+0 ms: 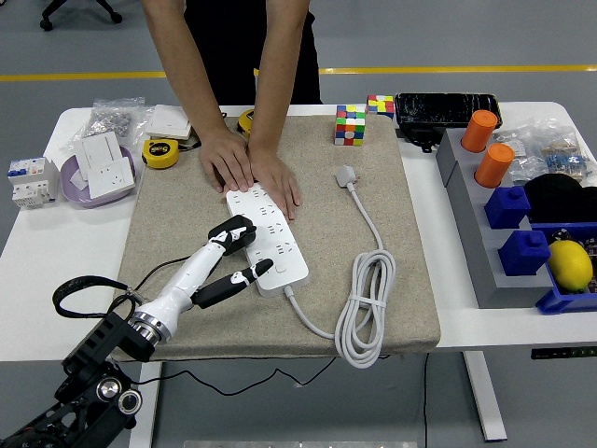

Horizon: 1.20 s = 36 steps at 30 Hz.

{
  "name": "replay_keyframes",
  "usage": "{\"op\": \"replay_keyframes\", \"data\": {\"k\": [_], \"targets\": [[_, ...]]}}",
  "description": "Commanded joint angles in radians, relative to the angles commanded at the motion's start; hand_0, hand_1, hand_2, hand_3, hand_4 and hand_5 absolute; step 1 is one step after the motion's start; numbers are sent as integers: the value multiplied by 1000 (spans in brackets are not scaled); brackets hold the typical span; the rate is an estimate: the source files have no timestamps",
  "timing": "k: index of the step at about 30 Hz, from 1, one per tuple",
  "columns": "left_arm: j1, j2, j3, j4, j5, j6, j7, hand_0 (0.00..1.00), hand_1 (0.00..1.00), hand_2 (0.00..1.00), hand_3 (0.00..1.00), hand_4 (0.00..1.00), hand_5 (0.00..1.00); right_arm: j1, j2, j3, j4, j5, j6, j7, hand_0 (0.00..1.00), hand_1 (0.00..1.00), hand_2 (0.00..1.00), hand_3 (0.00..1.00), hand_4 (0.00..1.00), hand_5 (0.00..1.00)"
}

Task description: Pick up the plug,place it near the board,insert it into the board,press the button

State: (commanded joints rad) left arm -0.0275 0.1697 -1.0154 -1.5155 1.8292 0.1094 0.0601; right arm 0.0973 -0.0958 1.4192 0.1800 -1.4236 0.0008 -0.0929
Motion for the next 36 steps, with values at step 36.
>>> {"op": "replay_keyframes", "data": {"k": [36], "targets": [[-68,22,0,-22,319,-30,108,998,998,960,924,998,998,-1,-2,-3,0,1,0,-1,868,724,715,710,998,672]]}}
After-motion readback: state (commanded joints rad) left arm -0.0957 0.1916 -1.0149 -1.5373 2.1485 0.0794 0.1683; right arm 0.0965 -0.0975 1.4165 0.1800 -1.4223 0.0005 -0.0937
